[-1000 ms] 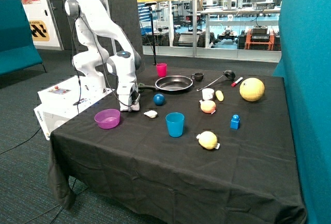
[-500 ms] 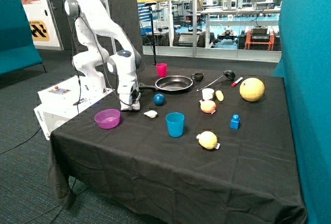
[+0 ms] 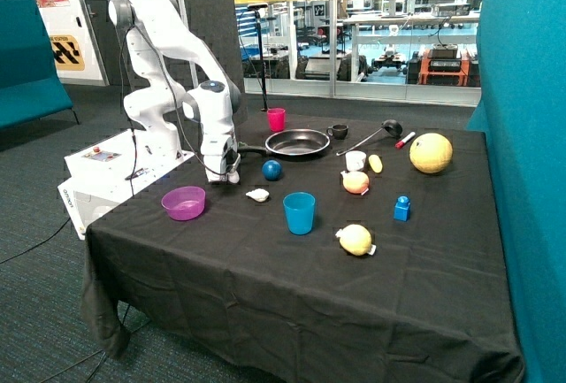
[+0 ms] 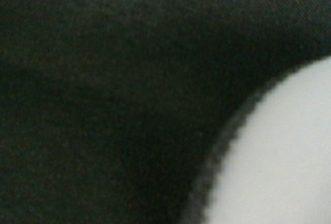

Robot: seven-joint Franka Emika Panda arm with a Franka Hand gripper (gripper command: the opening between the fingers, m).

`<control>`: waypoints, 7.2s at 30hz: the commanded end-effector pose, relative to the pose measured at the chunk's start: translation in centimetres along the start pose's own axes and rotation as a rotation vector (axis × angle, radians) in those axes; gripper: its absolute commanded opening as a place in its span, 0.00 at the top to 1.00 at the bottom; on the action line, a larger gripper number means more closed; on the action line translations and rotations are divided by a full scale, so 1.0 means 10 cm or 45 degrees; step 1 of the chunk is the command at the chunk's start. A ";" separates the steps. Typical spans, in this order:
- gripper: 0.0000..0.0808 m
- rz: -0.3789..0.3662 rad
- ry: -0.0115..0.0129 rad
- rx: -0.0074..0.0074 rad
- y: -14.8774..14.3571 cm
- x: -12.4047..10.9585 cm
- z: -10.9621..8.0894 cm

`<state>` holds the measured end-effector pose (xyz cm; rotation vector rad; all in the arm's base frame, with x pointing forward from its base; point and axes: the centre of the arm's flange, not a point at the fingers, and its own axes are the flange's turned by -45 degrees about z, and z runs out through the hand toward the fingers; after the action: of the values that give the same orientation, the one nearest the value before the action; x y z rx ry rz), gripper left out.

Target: Clean the pan

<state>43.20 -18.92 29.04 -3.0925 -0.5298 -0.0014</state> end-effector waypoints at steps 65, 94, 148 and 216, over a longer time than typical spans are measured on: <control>1.00 -0.361 -0.0027 -0.0045 -1.59 1.24 -0.84; 1.00 -0.512 -0.0029 -0.0044 -2.37 1.65 -0.74; 1.00 -0.475 -0.0029 -0.0044 -2.37 1.82 -0.06; 1.00 -0.536 -0.0030 -0.0043 -3.16 2.20 0.06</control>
<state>51.69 18.04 28.63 -2.9026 -1.2004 -0.0165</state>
